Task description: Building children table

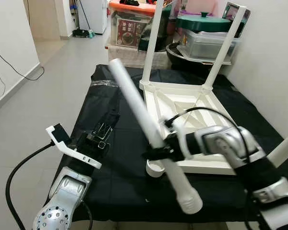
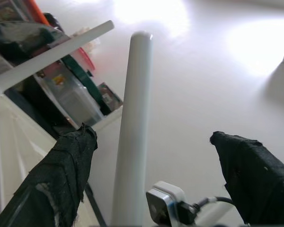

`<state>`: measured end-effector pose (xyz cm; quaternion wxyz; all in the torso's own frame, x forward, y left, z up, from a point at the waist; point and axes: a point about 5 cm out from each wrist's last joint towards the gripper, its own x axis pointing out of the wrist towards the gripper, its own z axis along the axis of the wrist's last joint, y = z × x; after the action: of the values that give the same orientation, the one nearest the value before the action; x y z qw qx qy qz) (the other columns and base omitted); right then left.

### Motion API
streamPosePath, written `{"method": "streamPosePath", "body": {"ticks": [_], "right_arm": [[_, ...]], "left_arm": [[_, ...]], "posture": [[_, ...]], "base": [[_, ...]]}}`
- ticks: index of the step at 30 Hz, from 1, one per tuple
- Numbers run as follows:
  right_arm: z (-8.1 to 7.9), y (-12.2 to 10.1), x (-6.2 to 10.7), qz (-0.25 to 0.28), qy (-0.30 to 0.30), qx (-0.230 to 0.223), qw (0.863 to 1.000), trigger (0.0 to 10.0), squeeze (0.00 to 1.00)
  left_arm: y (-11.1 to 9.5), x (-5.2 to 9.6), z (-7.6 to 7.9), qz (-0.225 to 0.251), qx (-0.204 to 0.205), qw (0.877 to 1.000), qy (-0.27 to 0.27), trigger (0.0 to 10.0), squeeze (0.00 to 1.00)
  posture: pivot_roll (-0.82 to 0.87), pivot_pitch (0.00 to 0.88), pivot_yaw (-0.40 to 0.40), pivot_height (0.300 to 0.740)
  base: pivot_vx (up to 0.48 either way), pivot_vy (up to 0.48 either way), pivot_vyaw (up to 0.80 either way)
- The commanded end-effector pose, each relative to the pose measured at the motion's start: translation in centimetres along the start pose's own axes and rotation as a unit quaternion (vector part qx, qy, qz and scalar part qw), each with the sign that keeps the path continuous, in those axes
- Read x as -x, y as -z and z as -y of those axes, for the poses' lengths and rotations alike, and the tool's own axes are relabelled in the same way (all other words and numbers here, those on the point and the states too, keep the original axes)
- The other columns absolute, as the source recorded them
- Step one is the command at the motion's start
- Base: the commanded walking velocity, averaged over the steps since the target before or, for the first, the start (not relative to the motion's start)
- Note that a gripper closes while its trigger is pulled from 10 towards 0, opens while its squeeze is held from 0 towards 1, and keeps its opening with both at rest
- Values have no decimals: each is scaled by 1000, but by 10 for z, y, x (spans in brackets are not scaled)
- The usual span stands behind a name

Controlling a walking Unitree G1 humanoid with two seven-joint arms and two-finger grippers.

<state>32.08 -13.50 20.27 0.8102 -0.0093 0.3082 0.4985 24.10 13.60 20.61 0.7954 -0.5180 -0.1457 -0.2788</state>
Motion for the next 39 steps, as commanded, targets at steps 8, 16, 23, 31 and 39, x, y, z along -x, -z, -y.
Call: {"method": "streamPosePath", "body": {"ticks": [8, 16, 23, 31, 39], "right_arm": [[20, -54, 37, 166, 60, -45, 983, 0, 0], [46, -71, 49, 307, 146, -137, 930, 0, 0], [53, -65, 48, 406, 129, -226, 876, 0, 0], [56, -67, 59, 457, 115, -237, 849, 0, 0], [52, -57, 54, 448, 107, -220, 860, 0, 0]], "left_arm": [[3, 3, -7, -16, -3, 1000, -24, 10000, 1000], [2, 6, -13, -23, -31, 998, -48, 10000, 0], [-1, 14, -18, -37, -44, 996, -64, 10000, 0], [-7, 34, -53, -43, -101, 972, -206, 10000, 0], [-27, 60, -92, -35, -175, 911, -371, 10000, 0]], "posture": [[55, 0, -115, 740], [74, 0, -113, 740], [94, 0, -95, 740], [90, 0, -94, 740], [102, 0, -101, 740]], "base": [[0, 0, 0], [0, 0, 0], [0, 0, 0], [0, 0, 0], [0, 0, 0]]}}
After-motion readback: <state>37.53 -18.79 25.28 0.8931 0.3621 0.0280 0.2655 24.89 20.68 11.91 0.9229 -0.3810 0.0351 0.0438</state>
